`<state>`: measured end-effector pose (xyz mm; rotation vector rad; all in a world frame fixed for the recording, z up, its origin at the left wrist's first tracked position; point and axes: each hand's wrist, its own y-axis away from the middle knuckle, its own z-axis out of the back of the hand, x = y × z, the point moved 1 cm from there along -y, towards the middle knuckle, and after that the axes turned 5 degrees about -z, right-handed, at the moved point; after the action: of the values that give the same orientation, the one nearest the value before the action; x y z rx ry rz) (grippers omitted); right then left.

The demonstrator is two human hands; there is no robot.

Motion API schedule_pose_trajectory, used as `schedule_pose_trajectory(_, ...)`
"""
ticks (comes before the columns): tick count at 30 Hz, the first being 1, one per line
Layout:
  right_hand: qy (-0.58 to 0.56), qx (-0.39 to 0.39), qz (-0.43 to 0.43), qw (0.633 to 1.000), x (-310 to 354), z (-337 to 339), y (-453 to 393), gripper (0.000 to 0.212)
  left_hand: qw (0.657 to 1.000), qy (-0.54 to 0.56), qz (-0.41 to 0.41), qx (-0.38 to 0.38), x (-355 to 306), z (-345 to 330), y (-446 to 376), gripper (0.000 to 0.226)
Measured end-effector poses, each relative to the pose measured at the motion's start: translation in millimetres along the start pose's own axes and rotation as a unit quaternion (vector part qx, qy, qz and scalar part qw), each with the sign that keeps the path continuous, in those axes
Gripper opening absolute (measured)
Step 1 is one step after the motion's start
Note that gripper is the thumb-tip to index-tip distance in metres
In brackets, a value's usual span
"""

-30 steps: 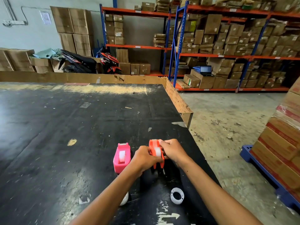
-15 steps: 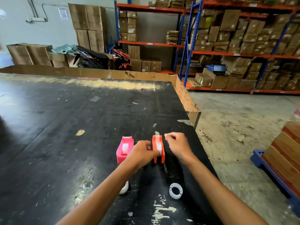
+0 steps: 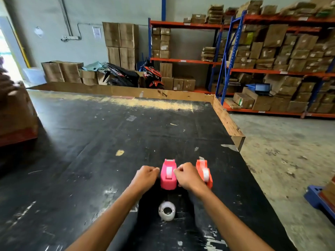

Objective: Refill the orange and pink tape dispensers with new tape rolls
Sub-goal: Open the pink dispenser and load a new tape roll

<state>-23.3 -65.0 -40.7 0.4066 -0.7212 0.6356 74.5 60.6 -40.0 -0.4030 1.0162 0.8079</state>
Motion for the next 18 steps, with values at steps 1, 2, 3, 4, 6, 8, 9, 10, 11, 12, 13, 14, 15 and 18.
schedule_pose_trajectory(1, -0.013, 0.005, -0.007, 1.0, -2, -3, 1, 0.028, 0.999, 0.026, 0.012, 0.015, 3, -3, -3, 0.03)
schedule_pose_trajectory(2, -0.027, 0.008, -0.007, 1.0, -4, -5, 2, 0.029, 0.998, 0.056, 0.017, 0.028, 4, -5, -5, 0.031)
schedule_pose_trajectory(3, -0.045, 0.009, -0.009, 0.999, -10, -11, -4, 0.031, 0.996, 0.083, 0.021, 0.039, 5, -6, -8, 0.031)
schedule_pose_trajectory(4, -0.055, 0.005, -0.009, 0.998, -10, -11, -2, 0.031, 0.993, 0.106, 0.021, 0.042, 7, -6, -10, 0.03)
schedule_pose_trajectory(6, -0.08, 0.001, 0.004, 0.997, -3, -9, 8, 0.031, 0.989, 0.141, 0.015, 0.039, 14, -7, -16, 0.026)
schedule_pose_trajectory(8, -0.091, 0.012, 0.02, 0.996, 4, -4, 19, 0.047, 0.984, 0.171, 0.004, 0.039, 19, -8, -18, 0.017)
schedule_pose_trajectory(9, -0.089, 0.011, 0.023, 0.996, 7, -2, 21, 0.051, 0.983, 0.18, 0.001, 0.041, 20, -8, -19, 0.014)
schedule_pose_trajectory(10, -0.079, 0.004, 0.024, 0.997, 8, -1, 23, 0.051, 0.981, 0.189, 0.0, 0.044, 20, -8, -19, 0.01)
schedule_pose_trajectory(11, -0.066, -0.003, 0.026, 0.997, 8, 1, 24, 0.05, 0.978, 0.203, -0.003, 0.047, 17, -8, -17, 0.005)
schedule_pose_trajectory(12, -0.046, -0.013, 0.032, 0.998, 11, 3, 26, 0.048, 0.974, 0.22, -0.006, 0.052, 14, -7, -15, 0.006)
schedule_pose_trajectory(13, -0.029, -0.022, 0.035, 0.999, 13, 4, 27, 0.047, 0.969, 0.24, -0.009, 0.058, 13, -6, -15, 0.011)
schedule_pose_trajectory(14, -0.015, -0.022, 0.038, 0.999, 15, 7, 29, 0.046, 0.964, 0.257, -0.01, 0.065, 12, -5, -15, 0.016)
schedule_pose_trajectory(15, -0.005, -0.019, 0.039, 0.999, 15, 8, 28, 0.044, 0.96, 0.27, -0.009, 0.074, 10, -5, -13, 0.019)
schedule_pose_trajectory(18, 0.05, -0.016, 0.029, 0.998, 18, 12, 28, 0.037, 0.957, 0.27, -0.005, 0.109, 11, -3, -13, 0.023)
